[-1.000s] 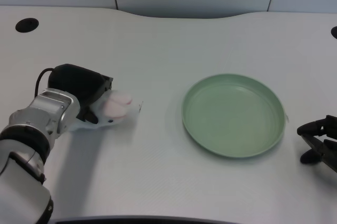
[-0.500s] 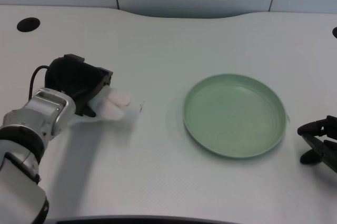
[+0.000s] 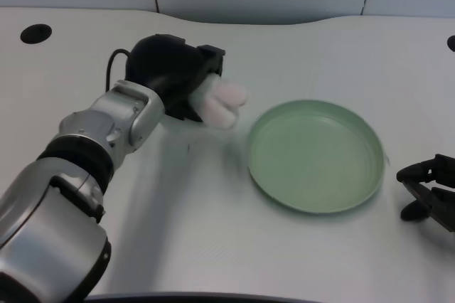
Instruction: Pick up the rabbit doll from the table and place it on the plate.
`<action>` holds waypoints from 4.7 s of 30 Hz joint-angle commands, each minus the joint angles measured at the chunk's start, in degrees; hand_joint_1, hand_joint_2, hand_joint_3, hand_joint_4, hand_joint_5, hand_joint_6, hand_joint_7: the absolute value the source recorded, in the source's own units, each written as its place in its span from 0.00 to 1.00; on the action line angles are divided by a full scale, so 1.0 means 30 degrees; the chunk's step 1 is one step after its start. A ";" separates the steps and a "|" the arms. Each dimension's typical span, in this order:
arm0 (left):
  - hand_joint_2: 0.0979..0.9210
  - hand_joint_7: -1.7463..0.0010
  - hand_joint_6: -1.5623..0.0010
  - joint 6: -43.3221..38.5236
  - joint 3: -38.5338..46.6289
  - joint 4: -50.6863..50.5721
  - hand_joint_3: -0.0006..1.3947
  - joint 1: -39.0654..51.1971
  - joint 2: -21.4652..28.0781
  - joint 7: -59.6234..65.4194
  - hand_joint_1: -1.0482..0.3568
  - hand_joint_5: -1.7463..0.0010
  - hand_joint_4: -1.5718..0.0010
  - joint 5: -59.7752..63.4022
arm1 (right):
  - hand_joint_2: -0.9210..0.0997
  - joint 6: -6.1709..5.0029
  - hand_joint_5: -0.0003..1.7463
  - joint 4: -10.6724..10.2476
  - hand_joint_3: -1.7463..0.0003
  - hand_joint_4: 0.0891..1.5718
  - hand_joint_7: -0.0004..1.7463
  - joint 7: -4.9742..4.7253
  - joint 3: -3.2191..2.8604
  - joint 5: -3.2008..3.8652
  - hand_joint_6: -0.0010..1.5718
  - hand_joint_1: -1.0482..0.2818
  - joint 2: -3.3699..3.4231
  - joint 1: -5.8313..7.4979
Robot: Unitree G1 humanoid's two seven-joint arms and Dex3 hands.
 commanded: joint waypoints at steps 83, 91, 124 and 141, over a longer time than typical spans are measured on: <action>1.00 0.96 0.90 -0.3605 0.5879 -0.1043 0.08 0.1670 -0.0315 -0.9651 0.09 0.95 0.91 -0.7214 | 0.01 0.0012 0.56 0.0735 0.99 0.58 0.47 0.1304 -0.0434 0.0907 0.55 0.16 -0.0102 -0.0070; 1.00 0.97 0.87 -0.5025 0.9098 -0.2393 0.17 0.4851 0.0913 -1.2385 0.27 0.84 0.82 -1.1141 | 0.00 -0.0054 0.52 0.0607 0.99 0.60 0.49 0.1148 -0.0305 0.0655 0.54 0.15 0.0038 -0.0025; 1.00 0.08 0.70 -0.0540 1.4315 -0.8029 0.38 1.4891 0.0402 -1.2819 0.41 0.00 0.59 -1.7223 | 0.00 -0.0772 0.56 0.3381 0.97 0.59 0.49 0.1036 -0.1528 0.1244 0.55 0.19 -0.0259 -0.1565; 1.00 0.05 0.73 0.0016 1.4600 -0.6588 0.40 1.3759 0.0703 -1.2947 0.41 0.00 0.62 -1.7271 | 0.00 -0.1157 0.56 0.4819 0.96 0.55 0.50 0.0718 -0.1413 0.0751 0.51 0.20 -0.0480 -0.2374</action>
